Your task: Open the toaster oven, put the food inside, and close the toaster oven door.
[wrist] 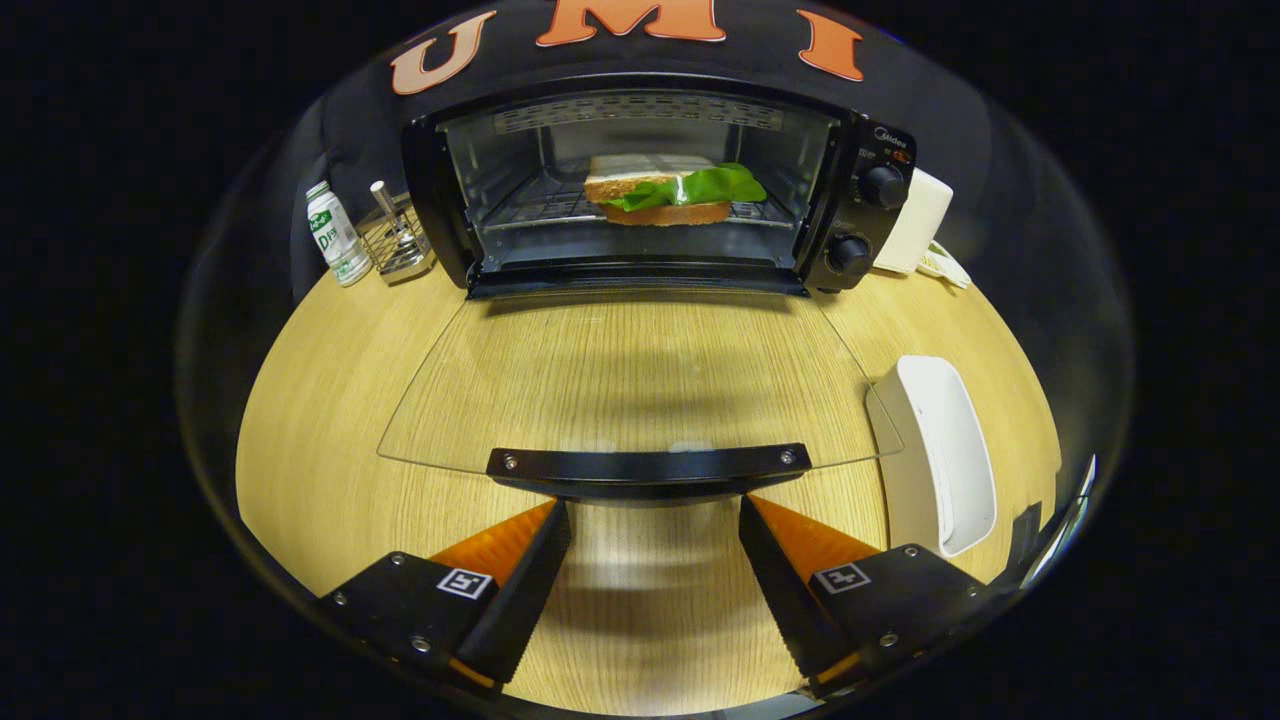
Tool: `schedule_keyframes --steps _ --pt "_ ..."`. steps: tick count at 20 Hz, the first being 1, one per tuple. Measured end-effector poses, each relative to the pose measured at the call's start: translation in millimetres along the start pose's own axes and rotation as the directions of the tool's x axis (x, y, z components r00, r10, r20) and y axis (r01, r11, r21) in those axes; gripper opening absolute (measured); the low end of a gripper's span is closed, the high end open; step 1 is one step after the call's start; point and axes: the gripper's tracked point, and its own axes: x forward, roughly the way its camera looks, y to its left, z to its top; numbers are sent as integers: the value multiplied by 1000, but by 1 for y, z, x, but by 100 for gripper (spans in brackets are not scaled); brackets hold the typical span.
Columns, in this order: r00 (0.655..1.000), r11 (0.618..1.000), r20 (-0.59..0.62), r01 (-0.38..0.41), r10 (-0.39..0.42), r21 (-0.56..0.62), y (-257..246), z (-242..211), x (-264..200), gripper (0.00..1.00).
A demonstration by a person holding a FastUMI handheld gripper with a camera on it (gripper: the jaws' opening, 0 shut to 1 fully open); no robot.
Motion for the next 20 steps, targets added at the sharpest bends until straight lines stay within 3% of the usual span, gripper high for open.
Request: schedule_keyframes --steps 10,20 --pt "1000 1000 1 -15 15 15 -2 42 -39 100" --pt "991 1000 131 15 -13 -8 -8 122 -60 100"
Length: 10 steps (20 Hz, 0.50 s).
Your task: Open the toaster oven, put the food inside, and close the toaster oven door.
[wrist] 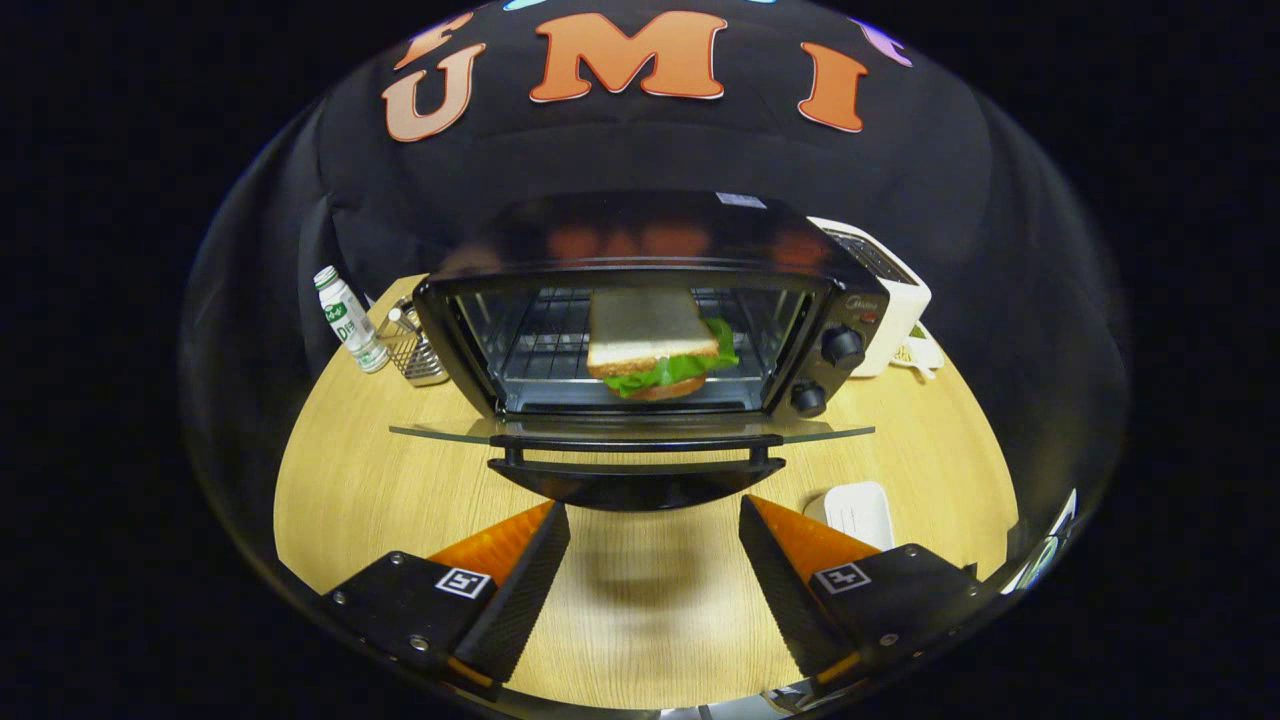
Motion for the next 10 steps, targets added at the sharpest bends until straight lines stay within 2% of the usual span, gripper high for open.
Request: schedule_keyframes --steps 6,10 --pt "997 1000 76 10 -12 17 -1 44 15 100" --pt "986 1000 167 17 -20 20 0 78 25 100"
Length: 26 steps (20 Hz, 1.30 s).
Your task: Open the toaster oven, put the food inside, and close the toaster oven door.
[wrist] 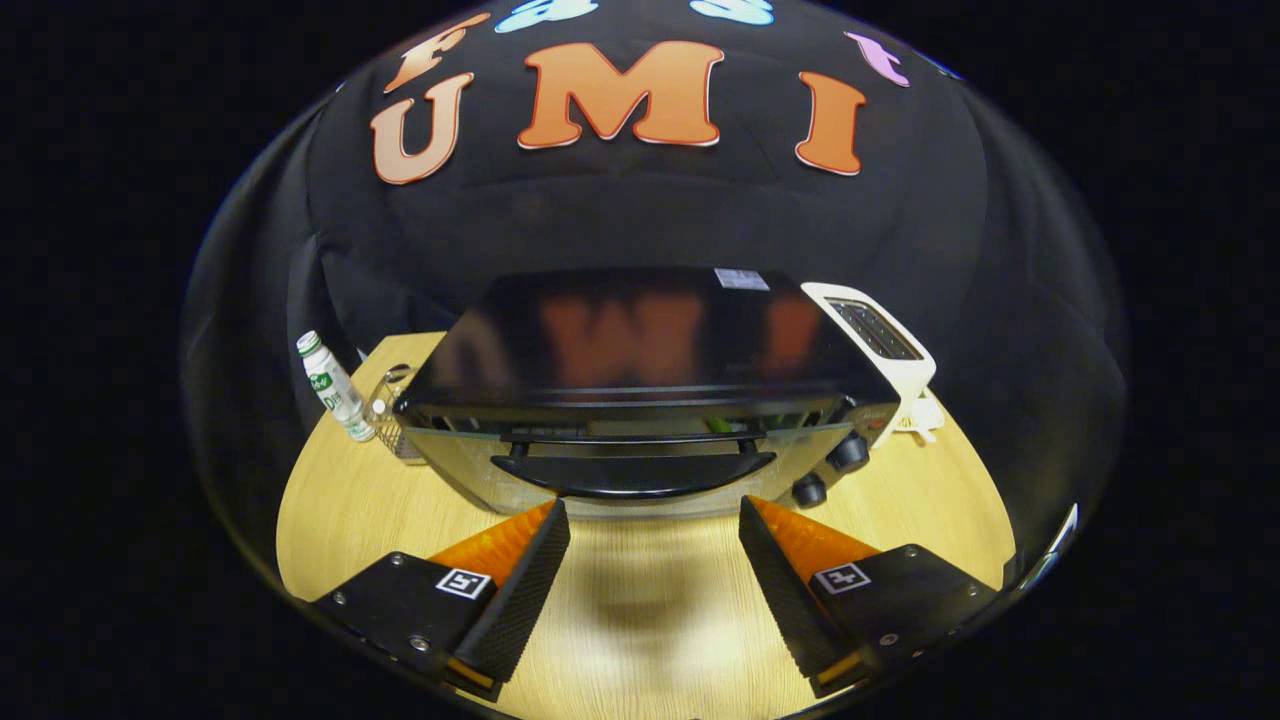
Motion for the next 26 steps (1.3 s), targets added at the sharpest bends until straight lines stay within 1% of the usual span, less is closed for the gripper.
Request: schedule_keyframes --steps 3,7,10,14,20,23,26 --pt "1000 1000 14 -13 13 20 4 4 -2 100" --pt "1000 1000 28 -1 0 20 -14 4 -20 100" --pt "997 998 71 25 -29 62 -45 18 -45 100" --pt "983 993 161 74 -88 91 -96 57 -81 100" --pt "938 988 321 92 -127 121 -168 139 -176 100" --pt "907 986 394 110 -150 123 -199 166 -226 100" --pt "882 986 447 103 -153 134 -225 182 -272 100"
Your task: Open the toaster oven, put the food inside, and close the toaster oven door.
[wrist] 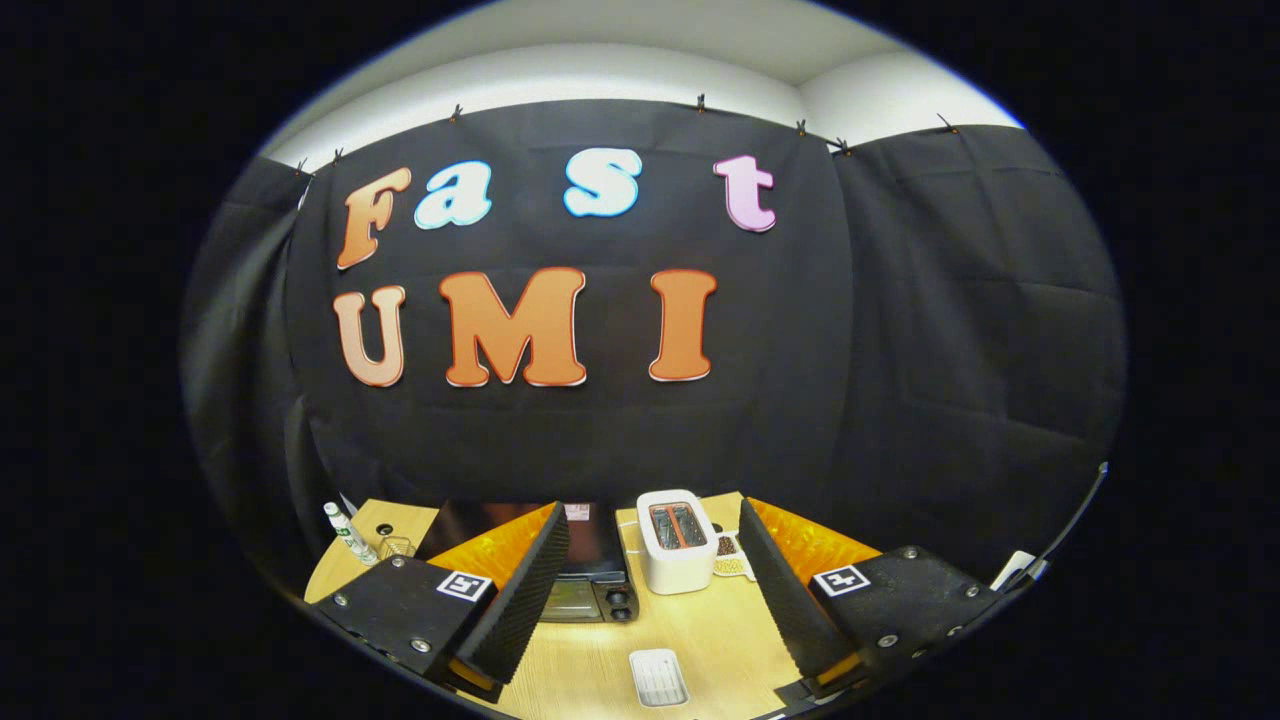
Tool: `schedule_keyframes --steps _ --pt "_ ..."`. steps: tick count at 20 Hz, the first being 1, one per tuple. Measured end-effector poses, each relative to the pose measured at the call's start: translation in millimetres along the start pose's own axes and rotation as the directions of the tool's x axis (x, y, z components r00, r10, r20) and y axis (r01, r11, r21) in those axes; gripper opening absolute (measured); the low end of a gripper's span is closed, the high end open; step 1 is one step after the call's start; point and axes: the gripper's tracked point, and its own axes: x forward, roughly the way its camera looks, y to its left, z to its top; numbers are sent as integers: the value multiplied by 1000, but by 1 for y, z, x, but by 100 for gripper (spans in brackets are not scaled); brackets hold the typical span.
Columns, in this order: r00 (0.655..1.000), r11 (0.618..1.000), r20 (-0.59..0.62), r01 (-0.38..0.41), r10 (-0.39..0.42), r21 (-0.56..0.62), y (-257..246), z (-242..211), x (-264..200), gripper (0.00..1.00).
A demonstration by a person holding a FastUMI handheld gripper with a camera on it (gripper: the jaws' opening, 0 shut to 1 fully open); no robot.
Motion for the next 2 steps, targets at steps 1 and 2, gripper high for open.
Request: schedule_keyframes --steps 1,2 --pt "1000 1000 18 4 -4 1 -11 9 -8 100" --pt "999 1000 31 7 -7 -1 -21 15 -16 100"
